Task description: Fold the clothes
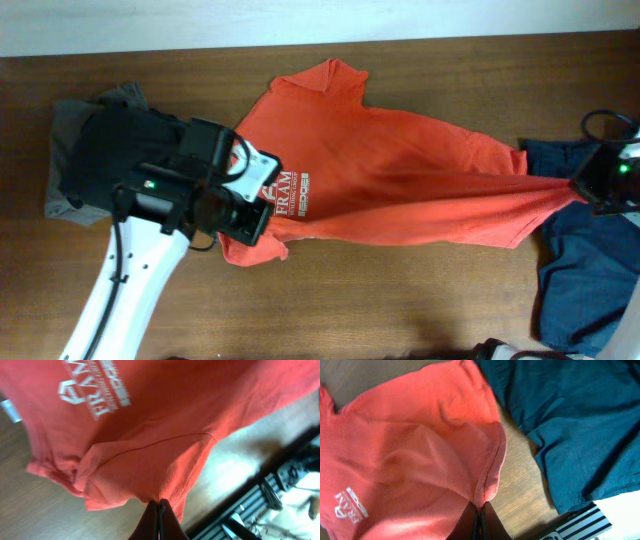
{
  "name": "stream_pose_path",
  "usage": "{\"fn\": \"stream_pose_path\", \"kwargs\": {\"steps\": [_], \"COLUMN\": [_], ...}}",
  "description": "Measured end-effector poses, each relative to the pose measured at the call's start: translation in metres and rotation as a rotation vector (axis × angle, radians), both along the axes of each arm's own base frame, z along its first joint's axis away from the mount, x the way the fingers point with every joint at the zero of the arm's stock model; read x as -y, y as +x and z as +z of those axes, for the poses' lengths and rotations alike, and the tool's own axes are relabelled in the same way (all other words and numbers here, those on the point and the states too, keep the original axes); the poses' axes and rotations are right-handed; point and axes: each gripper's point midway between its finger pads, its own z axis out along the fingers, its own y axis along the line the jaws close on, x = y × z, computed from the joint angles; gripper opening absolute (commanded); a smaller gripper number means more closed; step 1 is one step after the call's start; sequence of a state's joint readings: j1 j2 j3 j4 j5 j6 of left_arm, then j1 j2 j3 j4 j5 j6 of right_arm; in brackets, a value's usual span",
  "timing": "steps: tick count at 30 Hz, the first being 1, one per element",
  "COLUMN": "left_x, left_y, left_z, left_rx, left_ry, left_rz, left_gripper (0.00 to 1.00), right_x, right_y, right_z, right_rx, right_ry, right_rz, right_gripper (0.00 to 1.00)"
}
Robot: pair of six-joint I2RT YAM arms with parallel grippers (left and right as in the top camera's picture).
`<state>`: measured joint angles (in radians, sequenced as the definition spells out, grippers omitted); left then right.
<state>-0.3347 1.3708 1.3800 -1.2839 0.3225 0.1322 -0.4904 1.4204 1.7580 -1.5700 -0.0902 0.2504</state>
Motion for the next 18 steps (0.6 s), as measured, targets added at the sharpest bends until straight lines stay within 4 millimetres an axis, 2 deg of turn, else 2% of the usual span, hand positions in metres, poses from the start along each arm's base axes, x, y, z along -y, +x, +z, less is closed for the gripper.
{"fn": "stream_pose_path", "kwargs": {"steps": [4, 7, 11, 14, 16, 18], "left_x": [0.016, 0.018, 0.014, 0.016, 0.014, 0.012], "left_y": [-0.013, -0.014, -0.016, -0.006, 0.007, 0.029], "left_z": [-0.002, -0.008, -0.027, -0.028, -0.022, 0.003], "left_rx": [-0.015, -0.031, -0.081, -0.044, 0.007, 0.107], "left_ry": [0.004, 0.016, 0.052, 0.052, 0.066, 0.071], "left_rz": [-0.072, -0.081, -0.084, -0.077, -0.058, -0.031], "left_gripper": [0.0, 0.0, 0.0, 0.0, 0.0, 0.0], "right_x": [-0.001, -0.005, -0.01, -0.011, -0.013, -0.016], "right_y": [-0.006, -0.01, -0.01, -0.005, 0.014, 0.027], "right_z": [-0.002, -0.004, -0.009, -0.017, -0.011, -0.005], "right_rx": [-0.019, -0.041, -0.059, -0.054, 0.034, 0.1], "right_ry": [0.013, 0.026, 0.035, 0.046, 0.045, 0.054], "right_rz": [-0.008, -0.001, 0.014, 0.043, 0.109, 0.154], "right_gripper": [0.04, 0.04, 0.04, 0.04, 0.04, 0.04]}}
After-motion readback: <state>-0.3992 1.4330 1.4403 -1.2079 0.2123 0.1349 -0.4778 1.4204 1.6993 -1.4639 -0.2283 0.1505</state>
